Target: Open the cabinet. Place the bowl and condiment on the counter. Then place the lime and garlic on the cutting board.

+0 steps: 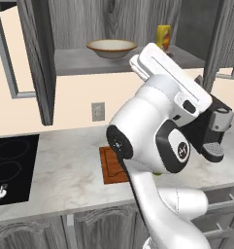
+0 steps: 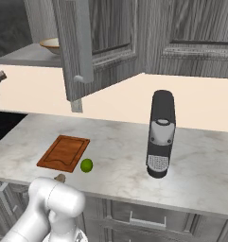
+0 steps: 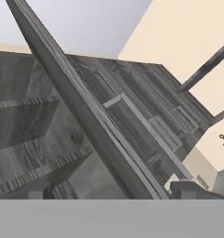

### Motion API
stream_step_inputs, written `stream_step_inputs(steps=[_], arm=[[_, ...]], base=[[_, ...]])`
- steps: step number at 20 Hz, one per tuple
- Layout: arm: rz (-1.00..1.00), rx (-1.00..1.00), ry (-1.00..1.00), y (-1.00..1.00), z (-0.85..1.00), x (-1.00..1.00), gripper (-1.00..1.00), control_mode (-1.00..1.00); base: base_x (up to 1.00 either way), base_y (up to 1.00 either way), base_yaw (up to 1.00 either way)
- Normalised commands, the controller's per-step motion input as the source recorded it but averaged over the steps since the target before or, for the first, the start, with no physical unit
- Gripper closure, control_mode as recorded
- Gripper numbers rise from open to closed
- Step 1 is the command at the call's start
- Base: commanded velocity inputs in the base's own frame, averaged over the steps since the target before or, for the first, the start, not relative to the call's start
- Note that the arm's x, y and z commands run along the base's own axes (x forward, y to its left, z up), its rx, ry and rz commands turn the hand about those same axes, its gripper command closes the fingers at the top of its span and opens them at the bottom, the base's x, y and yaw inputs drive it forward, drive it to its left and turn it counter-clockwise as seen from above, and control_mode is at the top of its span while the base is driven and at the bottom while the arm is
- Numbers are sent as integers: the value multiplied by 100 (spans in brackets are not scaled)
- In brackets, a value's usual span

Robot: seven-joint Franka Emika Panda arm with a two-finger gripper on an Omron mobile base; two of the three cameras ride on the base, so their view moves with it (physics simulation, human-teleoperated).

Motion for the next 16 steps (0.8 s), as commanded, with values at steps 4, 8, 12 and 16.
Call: stream_step_inputs(steps=[4,8,12,16], arm=[[-1,19,0,-57,10,0,-100,-100],[0,19,0,-15,4,9,-100,-100],[0,5,0,10,-3,29,-100,-100],[-1,2,0,22,-6,44,-100,-100]], base=[[0,0,0],[0,0,0],[0,0,0],[0,0,0]])
